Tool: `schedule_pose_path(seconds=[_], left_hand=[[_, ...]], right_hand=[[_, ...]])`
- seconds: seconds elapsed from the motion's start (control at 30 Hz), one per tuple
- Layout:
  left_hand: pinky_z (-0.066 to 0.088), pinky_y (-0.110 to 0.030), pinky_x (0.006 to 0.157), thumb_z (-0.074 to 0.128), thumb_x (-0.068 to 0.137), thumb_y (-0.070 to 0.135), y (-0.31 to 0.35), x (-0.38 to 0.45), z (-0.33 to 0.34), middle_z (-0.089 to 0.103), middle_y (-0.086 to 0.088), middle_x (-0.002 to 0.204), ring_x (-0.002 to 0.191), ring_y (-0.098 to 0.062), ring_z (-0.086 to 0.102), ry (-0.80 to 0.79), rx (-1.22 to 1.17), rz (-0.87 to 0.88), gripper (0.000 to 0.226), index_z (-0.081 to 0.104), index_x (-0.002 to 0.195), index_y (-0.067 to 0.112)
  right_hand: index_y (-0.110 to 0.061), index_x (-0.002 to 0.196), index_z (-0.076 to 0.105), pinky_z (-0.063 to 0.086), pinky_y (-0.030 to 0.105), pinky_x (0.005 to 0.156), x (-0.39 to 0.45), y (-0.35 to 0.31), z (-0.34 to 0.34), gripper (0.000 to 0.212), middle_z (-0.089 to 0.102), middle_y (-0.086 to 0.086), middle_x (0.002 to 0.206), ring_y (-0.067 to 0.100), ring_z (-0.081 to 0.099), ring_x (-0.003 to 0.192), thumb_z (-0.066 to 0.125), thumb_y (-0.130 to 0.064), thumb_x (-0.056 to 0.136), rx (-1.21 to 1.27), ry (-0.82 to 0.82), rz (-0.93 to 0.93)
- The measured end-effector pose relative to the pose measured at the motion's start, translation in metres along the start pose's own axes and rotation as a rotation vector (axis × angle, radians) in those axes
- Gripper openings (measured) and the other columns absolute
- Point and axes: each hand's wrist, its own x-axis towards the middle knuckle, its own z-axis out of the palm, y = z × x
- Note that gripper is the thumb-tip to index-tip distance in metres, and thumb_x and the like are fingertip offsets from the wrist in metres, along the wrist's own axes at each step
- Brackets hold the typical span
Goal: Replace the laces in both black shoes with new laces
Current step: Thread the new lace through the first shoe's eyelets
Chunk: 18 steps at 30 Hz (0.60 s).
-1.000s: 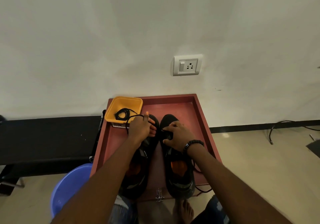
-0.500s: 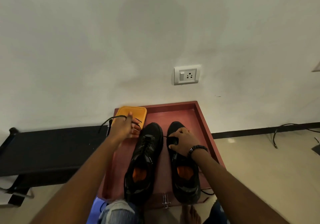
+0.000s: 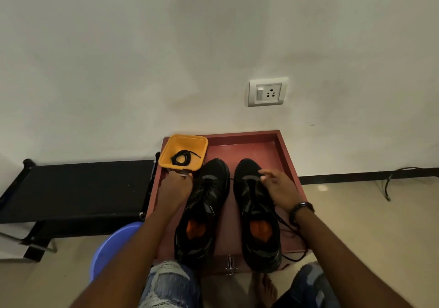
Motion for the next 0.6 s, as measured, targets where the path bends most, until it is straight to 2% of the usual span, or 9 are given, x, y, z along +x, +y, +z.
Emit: schedule_pose_path(seconds=[0.07, 0.13, 0.2, 0.23, 0.3, 0.33, 0.4, 0.5, 0.6], left_hand=[[0.045, -0.031, 0.062, 0.054, 0.096, 0.038, 0.014, -0.011, 0.011, 0.063, -0.004, 0.081, 0.073, -0.018, 0.059, -0.026, 0.127, 0.098, 0.026, 0.057, 0.09, 0.013], [0.047, -0.029, 0.073, 0.06, 0.096, 0.027, 0.031, -0.017, 0.031, 0.061, -0.001, 0.094, 0.085, -0.018, 0.06, -0.133, 0.158, 0.262, 0.012, 0.057, 0.099, 0.015], [0.042, -0.027, 0.088, 0.058, 0.095, 0.016, 0.047, -0.019, 0.051, 0.053, -0.002, 0.113, 0.102, -0.018, 0.055, -0.24, 0.175, 0.39, 0.021, 0.056, 0.116, 0.014], [0.037, -0.026, 0.091, 0.055, 0.096, 0.013, 0.053, -0.019, 0.06, 0.048, -0.004, 0.119, 0.108, -0.019, 0.052, -0.289, 0.178, 0.408, 0.028, 0.053, 0.124, 0.011], [0.036, -0.026, 0.093, 0.054, 0.095, 0.01, 0.059, -0.014, 0.071, 0.049, -0.01, 0.128, 0.116, -0.025, 0.051, -0.341, 0.177, 0.393, 0.037, 0.047, 0.132, 0.008], [0.038, -0.028, 0.093, 0.055, 0.095, 0.01, 0.06, -0.012, 0.071, 0.052, -0.013, 0.129, 0.117, -0.028, 0.053, -0.348, 0.175, 0.371, 0.039, 0.046, 0.133, 0.007], [0.043, -0.033, 0.087, 0.056, 0.096, 0.013, 0.053, -0.005, 0.067, 0.06, -0.016, 0.121, 0.111, -0.031, 0.058, -0.341, 0.187, 0.332, 0.038, 0.045, 0.132, 0.005], [0.044, -0.033, 0.083, 0.056, 0.099, 0.02, 0.047, 0.0, 0.065, 0.063, -0.015, 0.114, 0.105, -0.031, 0.06, -0.334, 0.207, 0.286, 0.033, 0.05, 0.128, 0.008], [0.045, -0.035, 0.079, 0.056, 0.099, 0.026, 0.055, -0.005, 0.08, 0.064, -0.012, 0.105, 0.093, -0.026, 0.059, -0.339, 0.265, 0.339, 0.015, 0.055, 0.107, 0.013]], right_hand=[[-0.022, 0.117, 0.064, 0.043, 0.013, 0.074, -0.008, 0.014, -0.014, 0.024, 0.064, -0.003, 0.113, 0.01, 0.06, 0.095, 0.049, -0.015, 0.1, 0.008, -0.009, 0.09], [-0.026, 0.109, 0.065, 0.048, 0.016, 0.074, -0.018, 0.022, -0.024, 0.023, 0.067, -0.004, 0.107, 0.013, 0.064, 0.095, 0.05, -0.011, 0.099, 0.034, -0.099, 0.143], [-0.032, 0.102, 0.064, 0.055, 0.03, 0.086, -0.028, 0.026, -0.029, 0.018, 0.069, -0.003, 0.104, 0.016, 0.068, 0.097, 0.056, -0.016, 0.098, 0.068, -0.188, 0.171], [-0.032, 0.102, 0.062, 0.055, 0.033, 0.086, -0.035, 0.029, -0.029, 0.012, 0.069, -0.003, 0.101, 0.015, 0.068, 0.093, 0.058, -0.022, 0.097, 0.033, -0.216, 0.173], [-0.029, 0.106, 0.059, 0.051, 0.026, 0.075, -0.045, 0.028, -0.028, 0.011, 0.066, -0.005, 0.095, 0.01, 0.064, 0.082, 0.061, -0.029, 0.095, -0.038, -0.259, 0.165], [-0.027, 0.108, 0.058, 0.048, 0.025, 0.071, -0.049, 0.024, -0.025, 0.015, 0.065, -0.006, 0.093, 0.01, 0.063, 0.081, 0.062, -0.032, 0.095, -0.071, -0.286, 0.157], [-0.025, 0.109, 0.058, 0.049, 0.027, 0.074, -0.05, 0.017, -0.018, 0.019, 0.064, -0.007, 0.092, 0.014, 0.064, 0.086, 0.063, -0.036, 0.094, -0.151, -0.336, 0.137], [-0.026, 0.099, 0.065, 0.053, 0.027, 0.077, -0.047, 0.011, -0.01, 0.009, 0.068, -0.006, 0.094, 0.013, 0.064, 0.087, 0.065, -0.031, 0.092, -0.218, -0.356, 0.125], [-0.024, 0.095, 0.066, 0.046, 0.018, 0.065, -0.045, 0.017, -0.019, 0.004, 0.067, -0.006, 0.086, 0.012, 0.063, 0.081, 0.065, -0.023, 0.092, -0.196, -0.254, 0.122]])
